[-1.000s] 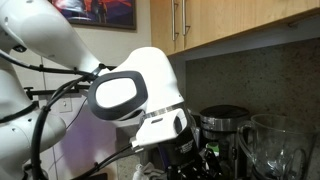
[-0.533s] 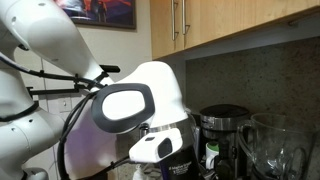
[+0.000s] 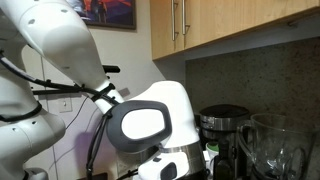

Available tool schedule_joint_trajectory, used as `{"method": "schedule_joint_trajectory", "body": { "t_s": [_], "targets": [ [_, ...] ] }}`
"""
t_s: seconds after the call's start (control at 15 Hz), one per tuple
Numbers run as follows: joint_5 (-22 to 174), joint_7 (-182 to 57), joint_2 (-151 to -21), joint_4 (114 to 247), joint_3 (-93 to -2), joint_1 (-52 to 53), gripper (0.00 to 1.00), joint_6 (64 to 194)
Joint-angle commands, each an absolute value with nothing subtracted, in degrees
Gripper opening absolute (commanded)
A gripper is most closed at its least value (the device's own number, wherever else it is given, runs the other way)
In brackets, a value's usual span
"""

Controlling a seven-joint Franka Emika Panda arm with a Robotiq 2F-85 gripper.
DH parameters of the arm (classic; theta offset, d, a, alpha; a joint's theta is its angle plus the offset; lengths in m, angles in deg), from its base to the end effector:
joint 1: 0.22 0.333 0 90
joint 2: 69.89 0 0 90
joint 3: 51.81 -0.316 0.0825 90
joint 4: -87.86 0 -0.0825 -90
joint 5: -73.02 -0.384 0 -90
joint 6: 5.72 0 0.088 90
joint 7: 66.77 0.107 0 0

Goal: Cover the blender

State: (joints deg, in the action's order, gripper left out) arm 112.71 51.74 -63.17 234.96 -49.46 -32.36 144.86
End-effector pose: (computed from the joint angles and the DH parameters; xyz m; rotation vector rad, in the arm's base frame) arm 0.3836 -0.2446 0.3201 1.4636 -2.5235 0.5662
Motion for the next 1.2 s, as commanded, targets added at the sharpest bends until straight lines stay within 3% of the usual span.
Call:
{"method": "schedule_joint_trajectory", "body": {
  "t_s": [0.0,0.27,0.33,0.47,0.8,0.87,1.13],
  "targets": [
    [114.22,57.34,-67.01,231.79,-45.06,-27.23,1.0,143.64],
    [113.46,58.81,-69.56,230.65,-41.11,-23.05,1.0,143.54],
    [113.51,59.02,-70.19,230.37,-40.27,-22.31,0.75,143.63],
    [113.07,58.91,-70.86,229.96,-38.86,-21.17,0.66,143.62],
    [113.55,59.21,-71.32,229.08,-36.64,-19.55,0.25,143.27],
    [113.48,59.09,-71.34,228.92,-36.41,-19.37,0.19,143.07],
    [113.76,58.37,-70.82,228.96,-35.92,-18.73,0.19,142.31]
  ]
}}
